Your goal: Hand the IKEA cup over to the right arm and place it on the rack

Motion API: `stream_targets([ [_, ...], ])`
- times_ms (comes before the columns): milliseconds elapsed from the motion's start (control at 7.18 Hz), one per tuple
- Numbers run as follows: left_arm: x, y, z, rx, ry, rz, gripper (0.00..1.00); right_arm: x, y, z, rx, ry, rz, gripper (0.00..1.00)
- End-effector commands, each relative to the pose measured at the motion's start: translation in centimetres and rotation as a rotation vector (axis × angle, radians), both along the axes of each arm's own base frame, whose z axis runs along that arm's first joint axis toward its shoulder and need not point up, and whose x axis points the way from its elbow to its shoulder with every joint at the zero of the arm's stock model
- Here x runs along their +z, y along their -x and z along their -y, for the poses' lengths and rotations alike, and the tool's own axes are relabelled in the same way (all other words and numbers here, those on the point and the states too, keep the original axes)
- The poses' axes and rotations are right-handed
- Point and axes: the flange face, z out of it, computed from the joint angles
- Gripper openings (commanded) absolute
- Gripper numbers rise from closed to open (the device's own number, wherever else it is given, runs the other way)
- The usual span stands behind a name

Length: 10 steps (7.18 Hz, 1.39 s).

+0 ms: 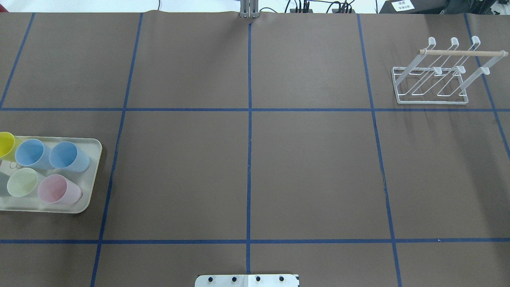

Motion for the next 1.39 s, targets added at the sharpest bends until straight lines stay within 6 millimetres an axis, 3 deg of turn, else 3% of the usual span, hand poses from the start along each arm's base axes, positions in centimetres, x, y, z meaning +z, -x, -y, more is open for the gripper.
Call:
stream_targets([
  [0,0.0,0.0,0.0,0.0,-0.001,0.0,1.0,0.0,0.2,0.0,-0.004,0.0,0.005,1.0],
  [279,-1.7,0.1,0.6,0.0,-0.121,0.011,1.0,-0.6,0.8,0.5,0.0,-0.029,0.008,1.0],
  [557,-2.1,0.0,1.2,0.003,-0.175,0.014,1.0,-1.6,2.5,1.2,0.034,-0.047,0.02,1.0],
  [697,-3.7,-1.9,2.9,0.04,-0.246,0.015,1.0,-2.2,3.6,1.5,0.05,-0.053,0.03,1.0],
  [836,-3.3,-3.9,5.0,0.068,-0.243,0.002,1.0,-3.6,4.7,1.8,0.061,-0.062,0.04,1.0],
  [975,-2.7,-4.2,5.2,0.068,-0.261,-0.002,1.0,-6.0,5.3,1.7,0.078,-0.077,0.052,1.0],
  [1115,-2.7,-5.8,5.3,0.095,-0.302,-0.015,1.0,-7.6,5.8,1.6,0.095,-0.079,0.062,1.0],
  [1254,-1.6,-8.7,5.5,0.148,-0.286,-0.023,1.0,-9.0,6.6,1.5,0.094,-0.089,0.07,1.0],
])
